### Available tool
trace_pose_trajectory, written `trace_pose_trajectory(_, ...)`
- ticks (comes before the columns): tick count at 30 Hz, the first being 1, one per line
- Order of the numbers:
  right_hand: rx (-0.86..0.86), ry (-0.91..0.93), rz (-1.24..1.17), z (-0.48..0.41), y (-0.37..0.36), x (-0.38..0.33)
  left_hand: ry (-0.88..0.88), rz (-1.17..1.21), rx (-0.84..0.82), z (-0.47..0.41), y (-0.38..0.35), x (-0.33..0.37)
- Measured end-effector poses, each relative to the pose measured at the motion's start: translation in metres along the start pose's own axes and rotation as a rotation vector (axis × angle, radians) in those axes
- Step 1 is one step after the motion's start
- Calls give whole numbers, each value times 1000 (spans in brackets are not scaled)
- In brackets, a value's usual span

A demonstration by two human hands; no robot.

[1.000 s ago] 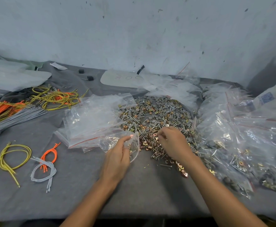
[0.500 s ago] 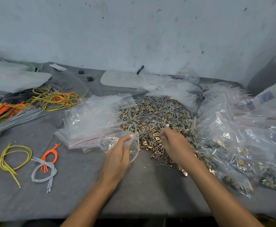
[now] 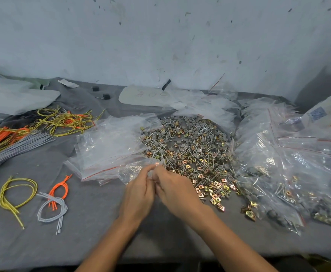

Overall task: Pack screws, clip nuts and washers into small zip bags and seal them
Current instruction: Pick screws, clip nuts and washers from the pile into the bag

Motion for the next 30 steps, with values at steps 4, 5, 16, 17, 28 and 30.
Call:
trace_pose_trajectory(4, 58, -82, -81, -5, 3, 11, 24, 18, 3, 0, 1, -2)
trace_pose_trajectory(5, 82, -116, -108, -6, 4, 15, 34, 17, 5, 0, 1, -2)
trace_pose_trajectory(16, 313, -70, -137, 1, 45, 30, 70, 34, 18, 0, 4, -3)
trace_pose_trajectory(17, 315, -97, -120, -3, 53, 39, 70, 41, 16, 0, 4, -2)
trace_pose_trajectory(28, 74, -447, 54, -127, 84, 182, 62, 65, -5, 0, 3, -2)
trace_pose_trajectory(30, 29, -427, 103, -142, 73, 189, 51, 69, -15, 0, 1, -3)
Point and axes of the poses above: each hand's wrist, its own z-axis away from the middle knuckle, its own y-axis out of the back of the hand, x = y × z, the point moved 10 cm from there along -z, towards the middle knuckle, and after that the axes turned 14 degrees about -z, right-handed, at the moved point
